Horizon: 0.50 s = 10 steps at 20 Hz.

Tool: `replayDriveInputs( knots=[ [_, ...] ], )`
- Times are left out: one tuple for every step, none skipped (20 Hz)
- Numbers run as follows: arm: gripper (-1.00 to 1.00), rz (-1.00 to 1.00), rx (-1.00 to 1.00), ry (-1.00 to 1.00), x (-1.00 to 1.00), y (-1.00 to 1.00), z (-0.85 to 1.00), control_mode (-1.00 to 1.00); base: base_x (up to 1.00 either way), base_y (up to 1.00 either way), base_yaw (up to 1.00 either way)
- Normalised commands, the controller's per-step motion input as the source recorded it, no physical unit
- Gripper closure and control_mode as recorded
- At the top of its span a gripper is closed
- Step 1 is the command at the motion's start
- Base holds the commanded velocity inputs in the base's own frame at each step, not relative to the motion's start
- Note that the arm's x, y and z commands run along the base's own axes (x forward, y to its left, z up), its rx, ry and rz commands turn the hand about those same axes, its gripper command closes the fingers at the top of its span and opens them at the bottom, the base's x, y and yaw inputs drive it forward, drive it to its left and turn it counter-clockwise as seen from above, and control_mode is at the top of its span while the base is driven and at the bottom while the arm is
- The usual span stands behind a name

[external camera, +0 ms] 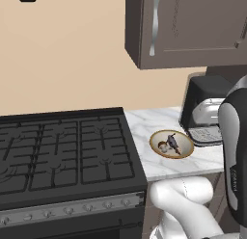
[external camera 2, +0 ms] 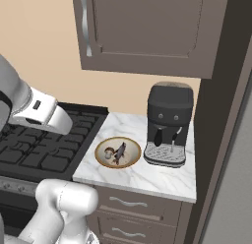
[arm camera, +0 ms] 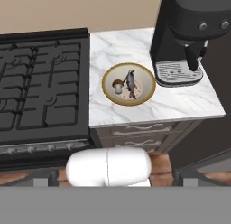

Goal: Take the lime, mushroom, and fish from the freezer and place them in the bowl on the counter.

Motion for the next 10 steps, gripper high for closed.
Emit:
replayDriveInputs(
  knots=[
    [-1.00, 0.00, 0.00, 0.00, 0.00, 0.00, 0.00, -1.00, 0.00, 0.00, 0.00],
    [-1.00, 0.00, 0.00, 0.00, 0.00, 0.00, 0.00, -1.00, 0.00, 0.00, 0.00],
    [-1.00, 0.00, 0.00, 0.00, 0.00, 0.00, 0.00, -1.00, 0.00, 0.00, 0.00],
    [-1.00, 0.00, 0.00, 0.00, 0.00, 0.00, 0.00, -1.00, 0.00, 0.00, 0.00],
    [-1.00, 0.00, 0.00, 0.00, 0.00, 0.00, 0.00, -1.00, 0.00, 0.00, 0.00],
    [-1.00, 0.00, 0.00, 0.00, 0.00, 0.00, 0.00, -1.00, 0.00, 0.00, 0.00],
    [-1.00, 0.00, 0.00, 0.00, 0.00, 0.00, 0.00, -1.00, 0.00, 0.00, 0.00],
    [-1.00, 0.00, 0.00, 0.00, 0.00, 0.00, 0.00, -1.00, 0.00, 0.00, 0.00],
    [-1.00, 0.00, 0.00, 0.00, 0.00, 0.00, 0.00, -1.00, 0.00, 0.00, 0.00],
    [-1.00, 0.00, 0.00, 0.00, 0.00, 0.00, 0.00, -1.00, 0.00, 0.00, 0.00]
  ],
)
